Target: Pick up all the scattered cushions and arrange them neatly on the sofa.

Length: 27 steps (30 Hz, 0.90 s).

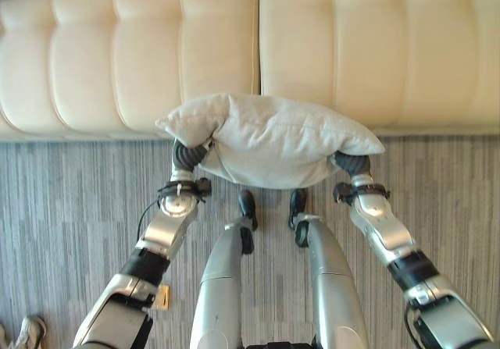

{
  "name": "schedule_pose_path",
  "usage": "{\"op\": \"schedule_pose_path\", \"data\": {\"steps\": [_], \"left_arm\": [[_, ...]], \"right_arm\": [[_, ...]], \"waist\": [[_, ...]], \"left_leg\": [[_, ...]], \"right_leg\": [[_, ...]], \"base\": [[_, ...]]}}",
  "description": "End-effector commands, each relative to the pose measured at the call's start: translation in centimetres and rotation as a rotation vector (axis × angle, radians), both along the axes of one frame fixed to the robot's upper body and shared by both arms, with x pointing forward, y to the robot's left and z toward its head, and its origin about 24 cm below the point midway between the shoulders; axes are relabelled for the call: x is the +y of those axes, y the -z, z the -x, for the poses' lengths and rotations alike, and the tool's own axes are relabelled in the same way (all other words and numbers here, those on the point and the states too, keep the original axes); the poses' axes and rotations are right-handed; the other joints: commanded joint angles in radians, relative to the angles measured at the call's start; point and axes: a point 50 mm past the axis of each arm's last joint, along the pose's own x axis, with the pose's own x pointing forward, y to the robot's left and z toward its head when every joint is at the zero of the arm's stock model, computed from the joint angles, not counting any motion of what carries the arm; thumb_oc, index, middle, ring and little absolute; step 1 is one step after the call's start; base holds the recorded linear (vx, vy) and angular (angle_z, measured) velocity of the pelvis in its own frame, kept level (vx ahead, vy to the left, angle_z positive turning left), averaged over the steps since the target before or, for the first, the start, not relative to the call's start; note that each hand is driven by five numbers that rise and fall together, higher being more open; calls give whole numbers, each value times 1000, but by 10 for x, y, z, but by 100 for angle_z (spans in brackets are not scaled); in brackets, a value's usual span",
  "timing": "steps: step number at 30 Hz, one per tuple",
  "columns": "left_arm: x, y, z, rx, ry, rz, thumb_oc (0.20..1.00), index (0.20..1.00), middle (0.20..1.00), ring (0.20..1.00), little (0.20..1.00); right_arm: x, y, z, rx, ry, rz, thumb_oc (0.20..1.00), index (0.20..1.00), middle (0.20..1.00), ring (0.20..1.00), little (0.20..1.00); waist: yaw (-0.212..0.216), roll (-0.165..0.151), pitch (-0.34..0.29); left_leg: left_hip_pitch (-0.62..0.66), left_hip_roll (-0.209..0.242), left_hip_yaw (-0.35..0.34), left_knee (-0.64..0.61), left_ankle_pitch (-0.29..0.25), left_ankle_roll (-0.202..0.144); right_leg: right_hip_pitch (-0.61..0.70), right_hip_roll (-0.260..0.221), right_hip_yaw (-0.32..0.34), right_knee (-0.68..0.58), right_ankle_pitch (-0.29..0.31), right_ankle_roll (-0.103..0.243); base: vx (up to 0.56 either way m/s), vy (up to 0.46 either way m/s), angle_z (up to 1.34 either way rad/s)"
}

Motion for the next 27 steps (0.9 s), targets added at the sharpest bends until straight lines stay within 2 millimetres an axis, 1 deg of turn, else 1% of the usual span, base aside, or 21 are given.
{"op": "schedule_pose_path", "data": {"steps": [1, 3, 4, 6, 7, 8, 10, 12, 16, 17, 19, 20, 21, 23, 24, 25, 26, 27], "left_arm": [[-34, -20, 9, -153, 211, 8, 200, 200, 200, 200, 200], [-27, -14, 22, -141, 208, 0, 200, 200, 200, 200, 200], [-21, -7, 33, -118, 200, 18, 200, 200, 200, 200, 200], [-14, -1, 41, -95, 189, 33, 200, 200, 200, 200, 200], [-14, -1, 41, -95, 189, 33, 200, 200, 200, 200, 200], [-11, 3, 46, -71, 194, 22, 200, 200, 200, 200, 200], [-8, 5, 49, -58, 197, 5, 200, 200, 200, 200, 200], [-6, 6, 51, -48, 194, 8, 200, 200, 200, 200, 200], [-2, 10, 56, -25, 179, -3, 200, 200, 200, 200, 200], [0, 12, 58, -17, 172, 2, 200, 200, 200, 200, 200], [1, 12, 59, -16, 168, -2, 200, 200, 200, 200, 200], [4, 12, 59, -11, 162, -6, 200, 200, 200, 200, 200], [4, 12, 59, -11, 162, -6, 200, 200, 200, 200, 200], [6, 12, 61, -8, 159, -12, 200, 200, 200, 200, 200], [9, 10, 61, -12, 151, -12, 200, 200, 200, 200, 200], [9, 10, 61, -13, 151, -13, 200, 200, 200, 200, 200], [9, 9, 60, -16, 151, -13, 200, 200, 200, 200, 200], [12, 7, 60, -20, 142, -30, 200, 200, 200, 200, 200]], "right_arm": [[32, -41, 11, -244, -226, -25, 200, 200, 200, 200, 200], [24, -36, 20, -234, -229, 3, 200, 200, 200, 200, 200], [17, -35, 29, -231, -224, 25, 200, 200, 200, 200, 200], [11, -34, 35, -231, -221, 30, 200, 200, 200, 200, 200], [11, -34, 36, -230, -221, 29, 200, 200, 200, 200, 200], [5, -29, 40, -206, -208, 31, 200, 200, 200, 200, 200], [0, -23, 41, -174, -198, 40, 200, 200, 200, 200, 200], [-2, -21, 42, -164, -194, 38, 200, 200, 200, 200, 200], [-4, -17, 44, -141, -186, 29, 200, 200, 200, 200, 200], [-2, -16, 44, -130, -200, -15, 200, 200, 200, 200, 200], [-1, -15, 43, -124, -210, -32, 200, 200, 200, 200, 200], [1, -12, 43, -108, -218, -45, 200, 200, 200, 200, 200], [1, -12, 42, -108, -218, -46, 200, 200, 200, 200, 200], [2, -12, 43, -108, -227, -56, 200, 200, 200, 200, 200], [2, -14, 42, -116, -228, -74, 200, 200, 200, 200, 200], [2, -14, 42, -117, -228, -74, 200, 200, 200, 200, 200], [2, -16, 42, -123, -231, -79, 200, 200, 200, 200, 200], [3, -18, 42, -136, -237, -72, 200, 200, 200, 200, 200]], "waist": [[-16, -8, -118], [-21, -11, -149], [-22, -13, -178], [-24, -16, -211], [-25, -17, -212], [-26, -17, -246], [-24, -20, -272], [-23, -20, -278], [-18, -25, -295], [-18, -28, -297], [-15, -30, -297], [-10, -33, -298], [-8, -33, -298], [0, -37, -292], [11, -37, -276], [11, -38, -279], [11, -34, -270], [7, -24, -240]], "left_leg": [[133, 47, -32, -33, -74, -91], [217, 43, -26, -81, -64, -94], [295, 42, -18, -125, -64, -95], [360, 35, -10, -171, -59, -96], [360, 34, -9, -176, -54, -95], [405, 28, -2, -204, -51, -97], [447, 25, 4, -224, -53, -98], [464, 22, 9, -229, -56, -97], [508, 17, 28, -231, -84, -85], [510, 15, 38, -223, -95, -77], [507, 14, 43, -219, -101, -71], [499, 12, 50, -209, -112, -60], [499, 13, 52, -208, -114, -60], [491, 8, 51, -199, -129, -43], [478, 3, 46, -181, -141, -24], [474, 2, 47, -183, -136, -24], [468, -4, 39, -183, -143, -8], [471, -11, 31, -174, -159, 14]], "right_leg": [[165, -18, 17, -201, 36, 123], [252, -11, 16, -263, 48, 129], [326, -3, 18, -309, 53, 136], [389, 6, 22, -354, 59, 145], [388, 5, 22, -358, 63, 145], [433, 7, 20, -390, 67, 150], [476, 10, 17, -417, 68, 154], [495, 11, 19, -426, 68, 155], [539, 11, 40, -440, 65, 163], [541, 11, 53, -437, 68, 168], [535, 12, 66, -429, 69, 172], [530, 10, 80, -422, 71, 180], [529, 10, 82, -421, 71, 180], [515, 9, 92, -398, 74, 189], [479, 2, 102, -308, 94, 214], [474, 1, 103, -309, 97, 214], [427, -1, 109, -236, 107, 222], [361, -1, 120, -115, 121, 234]], "base": [[152, -2, -3], [260, 11, -3], [286, 19, -7], [231, 11, -11], [224, 21, -9], [191, 26, -3], [219, 36, 0], [102, 36, -2], [133, 80, -6], [127, 140, -21], [72, 113, -30], [43, 87, -20], [66, 116, -25], [50, 113, -25], [33, 128, -19], [25, 141, -25], [34, 140, -22], [34, 139, -22]]}}
